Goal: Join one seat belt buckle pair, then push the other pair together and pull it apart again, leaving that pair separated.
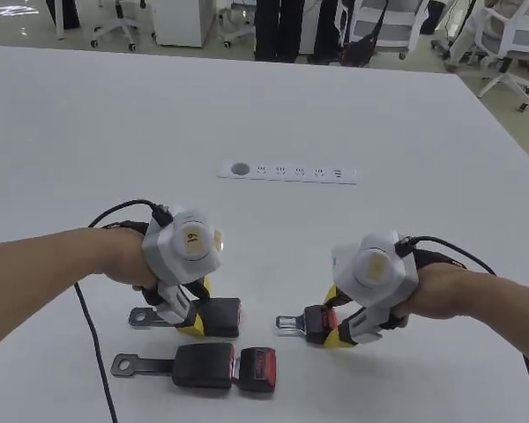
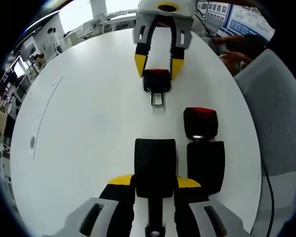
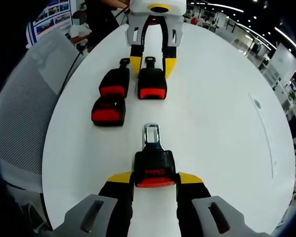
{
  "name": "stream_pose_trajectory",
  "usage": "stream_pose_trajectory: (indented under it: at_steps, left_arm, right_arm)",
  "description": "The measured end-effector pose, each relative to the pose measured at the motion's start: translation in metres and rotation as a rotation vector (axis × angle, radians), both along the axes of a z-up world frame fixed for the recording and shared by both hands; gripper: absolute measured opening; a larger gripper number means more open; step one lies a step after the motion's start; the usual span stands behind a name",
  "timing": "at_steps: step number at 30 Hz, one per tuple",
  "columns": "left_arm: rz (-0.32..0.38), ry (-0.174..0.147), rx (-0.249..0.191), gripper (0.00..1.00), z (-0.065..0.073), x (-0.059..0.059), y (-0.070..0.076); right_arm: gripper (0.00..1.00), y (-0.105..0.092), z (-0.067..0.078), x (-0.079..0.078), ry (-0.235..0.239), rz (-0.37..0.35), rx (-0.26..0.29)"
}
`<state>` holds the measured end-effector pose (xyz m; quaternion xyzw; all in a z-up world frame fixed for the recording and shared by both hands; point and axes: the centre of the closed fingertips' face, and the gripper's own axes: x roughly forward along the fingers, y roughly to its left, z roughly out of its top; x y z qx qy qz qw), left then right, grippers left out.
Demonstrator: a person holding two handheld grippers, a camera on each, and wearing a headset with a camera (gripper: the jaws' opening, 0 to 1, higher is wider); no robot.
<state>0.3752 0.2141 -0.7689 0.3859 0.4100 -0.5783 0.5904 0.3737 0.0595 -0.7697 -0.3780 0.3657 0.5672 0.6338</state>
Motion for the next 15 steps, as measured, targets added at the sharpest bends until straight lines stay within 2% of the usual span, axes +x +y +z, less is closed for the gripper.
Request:
stream_pose_trajectory:
  at_steps: [15]
  left_arm:
    - [0.005, 0.006, 0.001, 0.31, -0.0024, 0.0014, 0.0014]
  right_arm:
    - [0.3, 0.0082, -0.0016, 0.0, 0.003, -0.006, 0.011]
